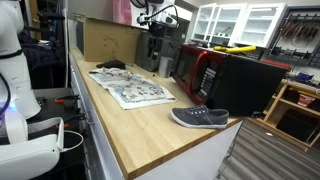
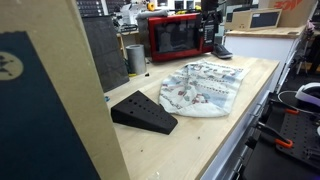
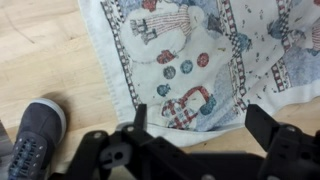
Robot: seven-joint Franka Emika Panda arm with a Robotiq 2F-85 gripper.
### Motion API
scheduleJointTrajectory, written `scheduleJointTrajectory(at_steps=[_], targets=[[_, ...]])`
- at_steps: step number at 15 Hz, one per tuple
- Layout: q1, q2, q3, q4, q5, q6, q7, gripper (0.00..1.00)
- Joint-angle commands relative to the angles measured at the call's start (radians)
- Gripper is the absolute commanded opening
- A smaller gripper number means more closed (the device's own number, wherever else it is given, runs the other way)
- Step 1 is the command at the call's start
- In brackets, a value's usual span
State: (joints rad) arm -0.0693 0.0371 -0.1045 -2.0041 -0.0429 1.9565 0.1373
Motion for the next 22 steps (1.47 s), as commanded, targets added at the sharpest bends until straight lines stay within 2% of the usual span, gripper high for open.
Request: scheduleJointTrajectory(at_steps=[1,12,22], targets=[[-0.003,-0.069,0.009,-0.032,-0.019,-0.056,-0.018,1.0],[0.005,-0.202,0.043,-0.06,-0.033,-0.178,-0.035,1.0],[0.012,-0.294,0.076,-0.053,-0.076,-0.186,-0.052,1.0]])
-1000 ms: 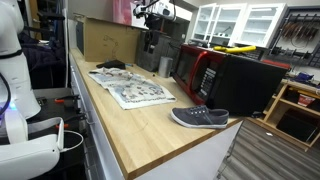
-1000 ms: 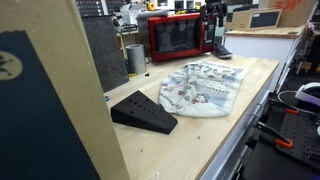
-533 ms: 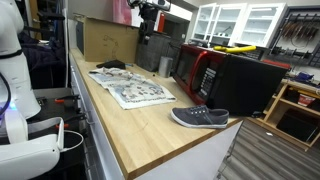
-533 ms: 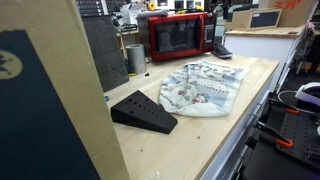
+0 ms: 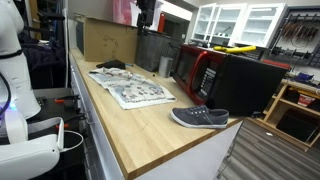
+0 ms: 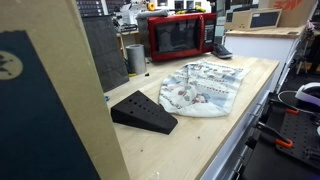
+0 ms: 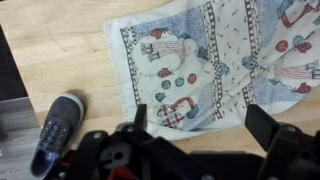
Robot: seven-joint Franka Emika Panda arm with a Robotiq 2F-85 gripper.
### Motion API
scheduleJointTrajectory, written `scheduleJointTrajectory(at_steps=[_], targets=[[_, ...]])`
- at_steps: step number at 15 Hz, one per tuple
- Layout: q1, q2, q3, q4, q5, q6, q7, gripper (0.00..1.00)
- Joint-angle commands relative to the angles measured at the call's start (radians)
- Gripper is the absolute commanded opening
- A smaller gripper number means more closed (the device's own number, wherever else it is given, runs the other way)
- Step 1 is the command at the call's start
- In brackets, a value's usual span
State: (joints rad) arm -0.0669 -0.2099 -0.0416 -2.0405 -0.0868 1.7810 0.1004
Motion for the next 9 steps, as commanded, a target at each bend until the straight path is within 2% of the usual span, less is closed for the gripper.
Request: scheduleJointTrajectory(at_steps=[1,4,5,9], targets=[[0.012,-0.056,0.02,-0.016,-0.042,-0.012,-0.014,1.0],[0.025,-0.069,0.028,0.003,-0.013,-0.048,-0.015,1.0],[0.017,-0.044,0.024,0.002,-0.025,-0.007,0.0,1.0],[0.02,-0.042,0.023,0.002,-0.024,-0.009,0.0,1.0]])
